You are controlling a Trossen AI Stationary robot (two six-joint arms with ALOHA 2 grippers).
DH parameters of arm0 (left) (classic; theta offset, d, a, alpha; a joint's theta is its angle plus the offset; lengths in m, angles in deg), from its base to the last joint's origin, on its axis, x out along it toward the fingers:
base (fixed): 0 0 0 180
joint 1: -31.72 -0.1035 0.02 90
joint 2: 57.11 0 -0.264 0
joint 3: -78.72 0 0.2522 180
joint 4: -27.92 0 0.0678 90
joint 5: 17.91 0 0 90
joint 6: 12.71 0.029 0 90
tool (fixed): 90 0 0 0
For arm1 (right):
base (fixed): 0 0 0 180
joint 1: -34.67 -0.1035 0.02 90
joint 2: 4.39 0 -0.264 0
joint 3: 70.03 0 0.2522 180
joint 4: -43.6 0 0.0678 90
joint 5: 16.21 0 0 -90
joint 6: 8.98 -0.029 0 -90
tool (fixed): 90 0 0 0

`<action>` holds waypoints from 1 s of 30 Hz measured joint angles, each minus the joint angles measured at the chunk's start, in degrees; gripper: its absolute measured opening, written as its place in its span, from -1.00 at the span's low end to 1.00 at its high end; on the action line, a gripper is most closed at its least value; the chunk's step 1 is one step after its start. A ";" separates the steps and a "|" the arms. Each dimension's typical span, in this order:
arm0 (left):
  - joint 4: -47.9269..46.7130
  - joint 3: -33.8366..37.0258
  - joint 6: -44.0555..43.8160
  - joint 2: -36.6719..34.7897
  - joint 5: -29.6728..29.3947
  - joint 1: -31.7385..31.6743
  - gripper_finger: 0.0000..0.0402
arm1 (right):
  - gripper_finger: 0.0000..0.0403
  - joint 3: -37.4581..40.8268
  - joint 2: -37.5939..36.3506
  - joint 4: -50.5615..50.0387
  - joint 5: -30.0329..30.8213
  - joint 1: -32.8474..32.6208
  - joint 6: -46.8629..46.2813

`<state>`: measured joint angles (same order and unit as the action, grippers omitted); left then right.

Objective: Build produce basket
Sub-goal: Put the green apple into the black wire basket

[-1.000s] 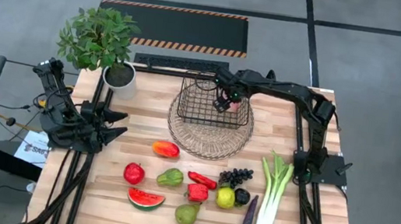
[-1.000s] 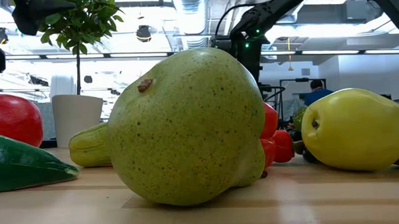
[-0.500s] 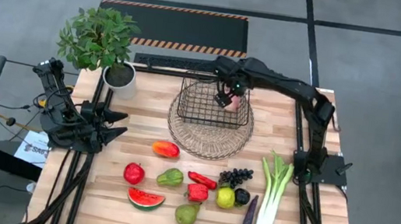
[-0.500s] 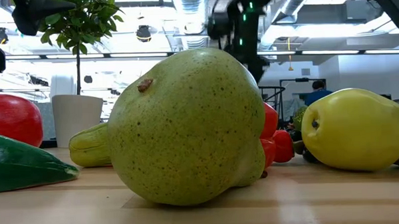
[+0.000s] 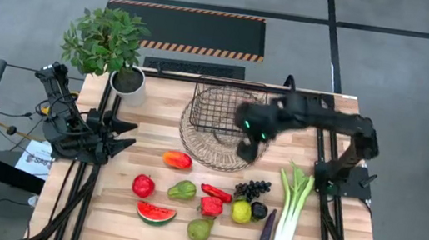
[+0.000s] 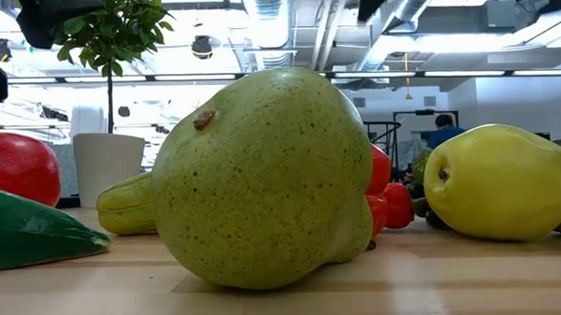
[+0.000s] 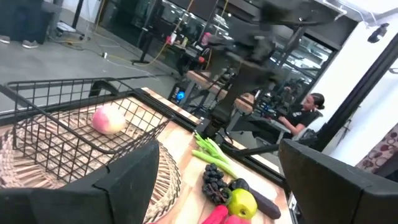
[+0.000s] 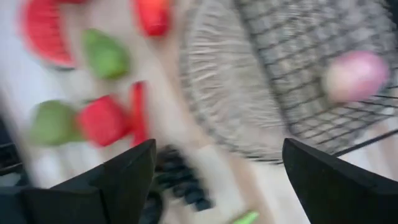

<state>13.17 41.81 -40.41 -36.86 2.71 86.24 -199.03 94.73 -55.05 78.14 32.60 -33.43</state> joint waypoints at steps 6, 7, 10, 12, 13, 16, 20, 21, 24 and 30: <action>-0.02 0.00 0.01 0.00 0.03 -0.02 0.57 | 0.81 0.00 -1.69 0.09 3.86 -16.55 -8.93; -0.02 0.00 0.02 0.00 0.03 0.00 0.57 | 0.81 0.00 -1.54 -0.01 4.67 -19.17 -10.59; -0.04 -0.01 0.01 -0.01 0.02 -0.01 0.57 | 0.81 0.11 -0.51 -0.06 9.00 -26.28 -17.11; -0.06 0.00 0.02 0.00 0.02 -0.02 0.57 | 0.81 0.52 0.88 -0.20 12.32 -30.05 -21.45; -0.12 0.00 0.01 0.00 0.03 0.00 0.57 | 0.81 0.92 1.75 -0.18 13.90 -31.89 -23.57; -0.78 0.00 0.02 -0.02 -0.04 0.00 0.57 | 0.81 2.45 4.24 -0.21 15.95 -35.81 -28.44; -1.40 0.00 0.02 0.00 -0.25 0.00 0.57 | 0.81 4.39 8.96 -0.35 15.61 -38.24 -30.95; -1.40 0.00 0.02 0.00 -0.37 0.00 0.57 | 0.81 4.99 10.05 -0.15 15.47 -38.33 -30.97; -1.40 -0.02 0.02 0.00 -0.52 0.00 0.57 | 0.81 6.17 13.01 0.82 15.03 -37.45 -29.07; -1.43 0.00 -0.07 0.00 -0.93 -0.01 0.57 | 0.81 8.60 17.41 6.18 12.03 -34.03 -19.06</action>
<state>11.74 41.81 -40.48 -36.86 1.78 86.24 -190.43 112.13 -48.87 90.17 -1.43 -52.49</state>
